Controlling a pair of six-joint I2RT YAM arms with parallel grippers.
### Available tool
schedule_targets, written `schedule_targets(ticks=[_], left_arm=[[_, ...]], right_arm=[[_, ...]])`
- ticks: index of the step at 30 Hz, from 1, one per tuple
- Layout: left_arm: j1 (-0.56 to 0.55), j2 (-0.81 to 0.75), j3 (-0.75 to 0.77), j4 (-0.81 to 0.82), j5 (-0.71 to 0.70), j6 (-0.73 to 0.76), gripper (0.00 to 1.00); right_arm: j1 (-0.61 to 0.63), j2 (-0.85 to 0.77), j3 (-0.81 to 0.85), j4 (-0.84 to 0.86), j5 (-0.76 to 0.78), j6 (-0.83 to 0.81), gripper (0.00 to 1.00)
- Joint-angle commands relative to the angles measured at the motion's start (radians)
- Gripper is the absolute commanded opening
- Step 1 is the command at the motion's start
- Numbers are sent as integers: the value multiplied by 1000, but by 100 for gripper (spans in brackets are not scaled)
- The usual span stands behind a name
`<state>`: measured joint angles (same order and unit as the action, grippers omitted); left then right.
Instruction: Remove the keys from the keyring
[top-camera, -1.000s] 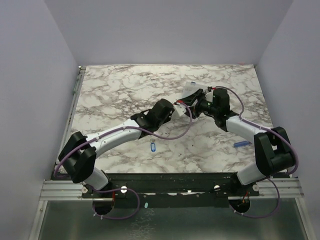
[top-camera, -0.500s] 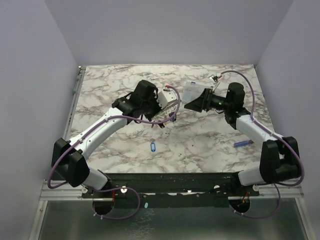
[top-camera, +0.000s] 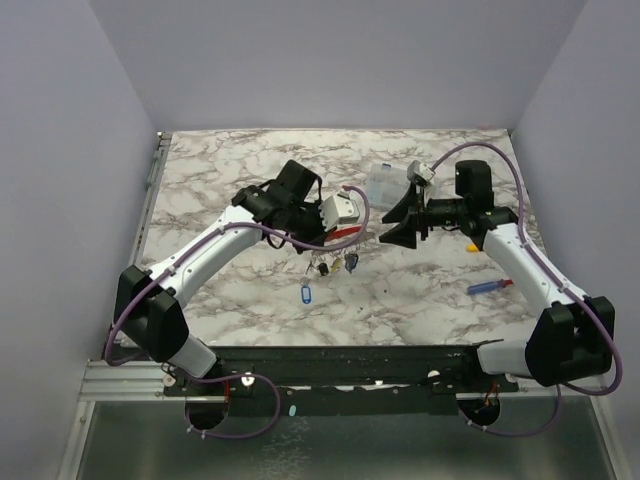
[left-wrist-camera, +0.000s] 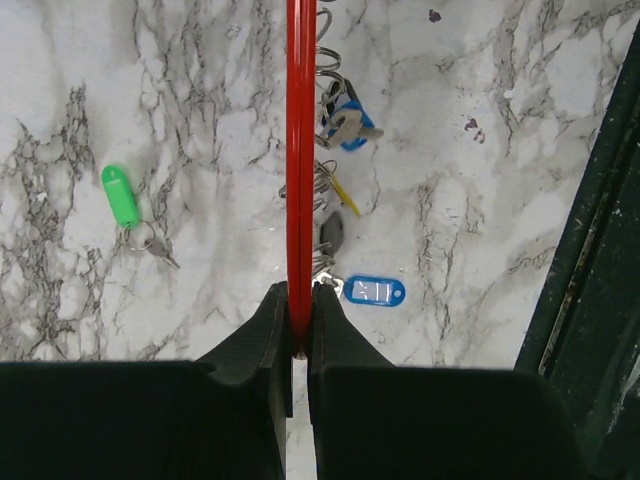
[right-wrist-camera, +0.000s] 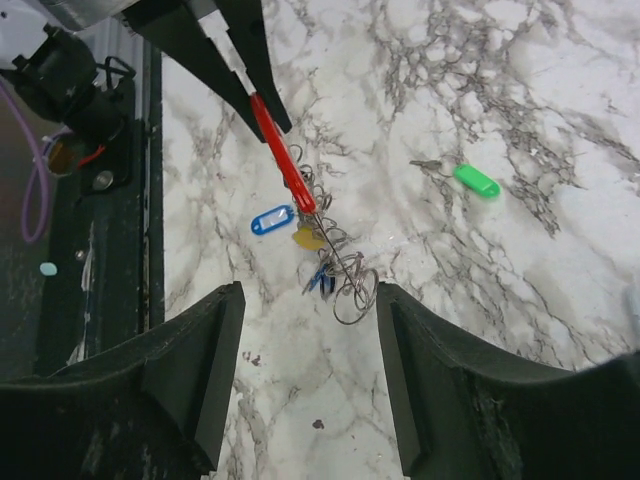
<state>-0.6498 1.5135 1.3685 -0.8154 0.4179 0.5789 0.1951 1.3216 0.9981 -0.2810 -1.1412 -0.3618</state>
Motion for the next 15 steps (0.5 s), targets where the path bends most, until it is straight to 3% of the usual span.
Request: schedule_targets(ticks=[1, 10, 15], left_arm=[[3, 18, 56, -37, 119, 50, 0], [1, 76, 100, -123, 231, 111, 0], [1, 104, 125, -160, 282, 132, 0]], right_arm=[[36, 17, 53, -150, -86, -158, 63], [127, 58, 58, -139, -41, -194, 60], [175, 75, 67, -151, -28, -226, 53]])
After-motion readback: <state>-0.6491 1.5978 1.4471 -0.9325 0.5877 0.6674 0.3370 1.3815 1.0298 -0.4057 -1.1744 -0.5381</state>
